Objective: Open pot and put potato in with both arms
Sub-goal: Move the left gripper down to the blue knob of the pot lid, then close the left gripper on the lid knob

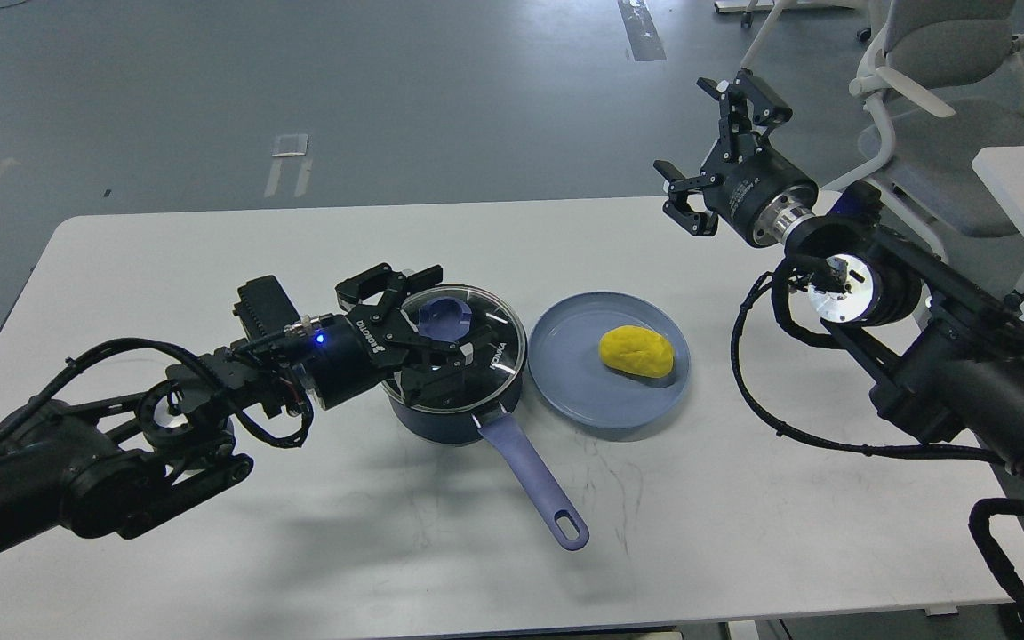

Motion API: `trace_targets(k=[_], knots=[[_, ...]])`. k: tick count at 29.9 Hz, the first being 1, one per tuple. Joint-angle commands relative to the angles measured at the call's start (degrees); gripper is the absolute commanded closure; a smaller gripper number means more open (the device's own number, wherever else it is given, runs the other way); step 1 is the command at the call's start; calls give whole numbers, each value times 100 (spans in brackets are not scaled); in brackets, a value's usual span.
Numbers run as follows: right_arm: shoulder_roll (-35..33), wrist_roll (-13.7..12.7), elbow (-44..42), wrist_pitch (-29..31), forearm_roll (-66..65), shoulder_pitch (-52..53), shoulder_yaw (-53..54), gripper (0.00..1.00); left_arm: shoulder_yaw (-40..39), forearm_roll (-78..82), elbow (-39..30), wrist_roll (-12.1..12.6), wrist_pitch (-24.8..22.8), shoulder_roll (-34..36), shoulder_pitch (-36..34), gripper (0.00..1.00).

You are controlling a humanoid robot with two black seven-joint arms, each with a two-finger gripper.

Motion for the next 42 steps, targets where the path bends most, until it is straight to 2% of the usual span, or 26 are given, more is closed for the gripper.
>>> trace_targets(k=[1,12,24,42], knots=[[-11,1,3,0,6,-46,0,0,1,1,258,0,-1,-39,0,2],[-46,1,-15,-9,-3,-134,0,0,44,1,365,-158,-1,-126,8,3],[-55,1,-6,-27,-3,-169,0,0,132,-8,769,-158,-1,-425,0,9],[-134,1,-50,8,-3,-239,-9,0,124,-8,752,-167,-1,-513,-71,9]])
